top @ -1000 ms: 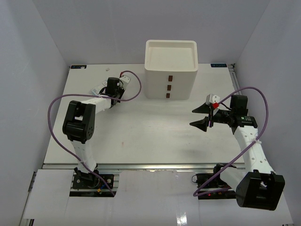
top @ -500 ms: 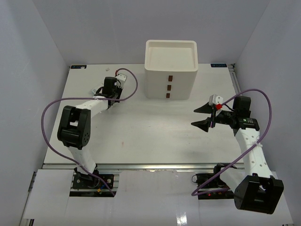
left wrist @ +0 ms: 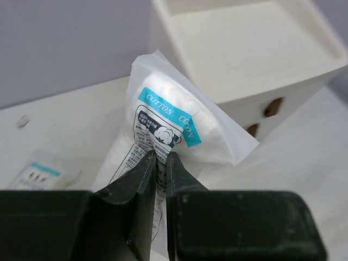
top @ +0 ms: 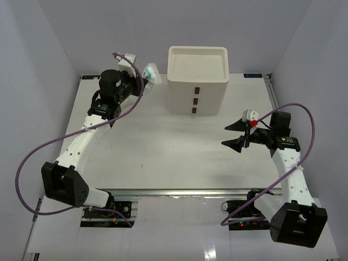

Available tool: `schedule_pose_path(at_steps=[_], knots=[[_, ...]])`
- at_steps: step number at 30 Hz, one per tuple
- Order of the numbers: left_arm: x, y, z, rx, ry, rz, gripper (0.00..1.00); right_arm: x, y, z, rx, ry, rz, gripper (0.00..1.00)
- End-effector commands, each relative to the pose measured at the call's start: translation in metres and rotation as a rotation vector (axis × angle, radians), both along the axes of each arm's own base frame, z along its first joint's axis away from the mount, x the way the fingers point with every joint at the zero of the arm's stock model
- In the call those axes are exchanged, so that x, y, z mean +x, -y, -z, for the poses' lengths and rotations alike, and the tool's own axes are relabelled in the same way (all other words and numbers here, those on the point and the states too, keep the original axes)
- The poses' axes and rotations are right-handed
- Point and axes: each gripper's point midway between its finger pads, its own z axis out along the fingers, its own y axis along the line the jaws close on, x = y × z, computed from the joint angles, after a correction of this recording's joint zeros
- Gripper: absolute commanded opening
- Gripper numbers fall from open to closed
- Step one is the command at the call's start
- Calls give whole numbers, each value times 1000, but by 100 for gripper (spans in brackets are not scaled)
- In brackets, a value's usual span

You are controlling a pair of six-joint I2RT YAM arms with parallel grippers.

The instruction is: Organize the makeup

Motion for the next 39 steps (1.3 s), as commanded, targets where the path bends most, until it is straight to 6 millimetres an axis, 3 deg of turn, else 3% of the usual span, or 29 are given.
schedule_pose_path(at_steps=[1, 3, 5, 8, 10, 11, 16, 22, 35, 39], knots=[[-31, 83, -79, -169, 68, 263, 0, -3, -1, -4, 19, 18, -15, 72], [-31, 118, -94, -207, 67, 339, 0, -2, -1, -3, 18, 18, -11, 72], [-26, 140, -100, -237, 56, 382, 0, -2, 0, -3, 18, 16, -9, 72], [-2, 186, -86, -260, 8, 425, 0, -2, 1, -4, 21, 21, -3, 72], [14, 206, -85, -265, 13, 415, 0, -2, 1, -5, 23, 22, -2, 72], [17, 213, -97, -277, 32, 410, 0, -2, 1, -5, 25, 20, -2, 72], [57, 242, -86, -302, 54, 322, 0, -2, 2, -6, 32, 20, 3, 72], [82, 259, -75, -332, 109, 244, 2, -2, 5, -5, 37, 17, 11, 72], [107, 260, -67, -360, 145, 109, 65, 0, 8, -4, 44, 8, 23, 72], [109, 255, -73, -359, 160, 89, 77, -1, 10, -5, 49, 7, 28, 72]])
